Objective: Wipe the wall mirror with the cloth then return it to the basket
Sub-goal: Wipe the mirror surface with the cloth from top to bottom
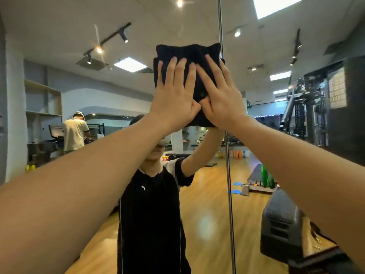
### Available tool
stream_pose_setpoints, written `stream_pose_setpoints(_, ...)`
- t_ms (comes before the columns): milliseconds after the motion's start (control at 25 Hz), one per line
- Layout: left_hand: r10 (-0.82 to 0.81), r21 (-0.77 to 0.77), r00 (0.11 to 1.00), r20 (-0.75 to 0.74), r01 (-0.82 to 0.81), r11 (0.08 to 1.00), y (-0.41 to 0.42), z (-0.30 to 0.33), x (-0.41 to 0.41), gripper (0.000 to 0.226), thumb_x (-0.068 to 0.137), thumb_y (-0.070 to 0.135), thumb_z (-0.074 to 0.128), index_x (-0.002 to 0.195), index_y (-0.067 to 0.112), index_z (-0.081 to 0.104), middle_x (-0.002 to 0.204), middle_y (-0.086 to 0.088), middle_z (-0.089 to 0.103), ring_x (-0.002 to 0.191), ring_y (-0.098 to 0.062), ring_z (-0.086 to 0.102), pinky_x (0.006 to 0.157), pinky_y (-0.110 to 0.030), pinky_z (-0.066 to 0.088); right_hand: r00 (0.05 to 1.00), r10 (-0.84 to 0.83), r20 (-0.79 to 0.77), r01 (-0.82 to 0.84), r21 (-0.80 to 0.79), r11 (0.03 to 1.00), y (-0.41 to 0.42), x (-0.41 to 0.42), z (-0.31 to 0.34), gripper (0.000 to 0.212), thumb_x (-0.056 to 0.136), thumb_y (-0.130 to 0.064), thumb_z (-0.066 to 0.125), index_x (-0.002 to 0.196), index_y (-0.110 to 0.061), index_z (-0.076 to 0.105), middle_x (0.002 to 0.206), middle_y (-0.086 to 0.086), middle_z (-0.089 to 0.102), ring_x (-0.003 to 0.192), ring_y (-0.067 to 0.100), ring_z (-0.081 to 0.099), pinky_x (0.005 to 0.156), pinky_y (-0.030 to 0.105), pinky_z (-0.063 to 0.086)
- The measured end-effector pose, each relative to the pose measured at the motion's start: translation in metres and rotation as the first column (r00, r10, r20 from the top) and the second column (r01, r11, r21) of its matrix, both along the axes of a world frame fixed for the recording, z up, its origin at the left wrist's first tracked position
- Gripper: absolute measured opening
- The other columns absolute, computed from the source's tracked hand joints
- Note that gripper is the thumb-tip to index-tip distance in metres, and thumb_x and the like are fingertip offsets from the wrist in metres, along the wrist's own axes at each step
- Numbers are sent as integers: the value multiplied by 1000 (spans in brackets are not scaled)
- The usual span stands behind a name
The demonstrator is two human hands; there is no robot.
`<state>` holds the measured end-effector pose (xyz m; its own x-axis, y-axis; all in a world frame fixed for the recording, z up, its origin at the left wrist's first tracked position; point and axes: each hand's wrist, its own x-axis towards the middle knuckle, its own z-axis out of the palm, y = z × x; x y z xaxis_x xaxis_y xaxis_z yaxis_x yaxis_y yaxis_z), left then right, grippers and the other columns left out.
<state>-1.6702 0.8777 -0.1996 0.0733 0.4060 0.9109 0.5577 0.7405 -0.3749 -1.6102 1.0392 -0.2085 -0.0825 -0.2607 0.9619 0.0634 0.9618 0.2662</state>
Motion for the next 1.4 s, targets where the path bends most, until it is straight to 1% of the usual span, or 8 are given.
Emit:
stream_pose_setpoints(120, -33, 23, 999, 0, 33, 999, 2, -11, -3, 78, 90, 41, 27, 159, 6, 23, 163, -22, 26, 154, -40, 20, 127, -59, 13, 998, 51, -31, -52, -34, 998, 0, -5, -11, 69, 93, -26, 49, 159, -13, 39, 168, 16, 27, 155, 42, 20, 115, 58, 42)
stream_pose_setpoints(320, -48, -39, 999, 8, 49, 998, 6, -43, 1, 78, 90, 41, 30, 159, 4, 25, 162, -24, 27, 154, -42, 20, 126, -60, 13, 997, 72, -40, -75, -77, 994, 5, -3, -53, 69, 91, -23, 52, 157, -9, 41, 166, 20, 30, 155, 46, 21, 118, 57, 38)
stream_pose_setpoints(520, -111, -54, 994, 17, 112, 992, 14, -121, 2, 75, 93, 37, 39, 158, 3, 28, 162, -26, 29, 154, -42, 21, 124, -63, 17, 997, 73, -19, -74, -71, 995, 12, 7, -130, 69, 88, -19, 52, 155, -4, 44, 164, 26, 31, 154, 50, 21, 126, 54, 26)
stream_pose_setpoints(680, -120, -108, 992, 33, 122, 987, 10, -192, 3, 74, 94, 35, 44, 159, 3, 28, 164, -25, 28, 155, -41, 20, 125, -62, 17, 996, 38, 86, -31, -83, 996, 13, 17, -203, 72, 88, -18, 55, 157, -5, 40, 167, 26, 25, 155, 51, 16, 128, 56, 19)
stream_pose_setpoints(760, -95, -152, 995, 25, 98, 984, 5, -211, 2, 74, 95, 35, 40, 160, 3, 26, 165, -25, 25, 156, -41, 18, 126, -61, 15, 992, 15, 126, -5, -82, 997, 11, 20, -224, 73, 88, -21, 56, 158, -7, 38, 167, 25, 23, 155, 51, 14, 129, 55, 15)
stream_pose_setpoints(880, -57, -201, 998, 4, 57, 978, -5, -212, -1, 75, 96, 38, 37, 161, 4, 21, 166, -24, 22, 156, -40, 13, 127, -58, 14, 994, 10, 112, 3, -108, 994, 2, 17, -229, 73, 90, -28, 52, 159, -9, 36, 168, 26, 21, 155, 53, 12, 126, 62, 18)
stream_pose_setpoints(1040, -14, -242, 999, 33, 22, 970, -32, -211, -7, 79, 96, 39, 46, 162, 5, 19, 168, -23, 19, 157, -39, 12, 125, -58, 19, 997, 25, 68, -16, -128, 992, -27, 2, -230, 76, 87, -30, 49, 160, -14, 33, 168, 25, 20, 154, 54, 12, 122, 67, 21)
stream_pose_setpoints(1400, -79, -274, 995, 62, 93, 957, -122, -203, -39, 73, 92, 30, 46, 158, 0, 32, 163, -27, 28, 154, -44, 21, 121, -60, 27, 997, 71, 18, -67, -167, 984, -112, -38, -231, 76, 88, -37, 48, 159, -14, 36, 165, 28, 26, 152, 56, 17, 120, 69, 22)
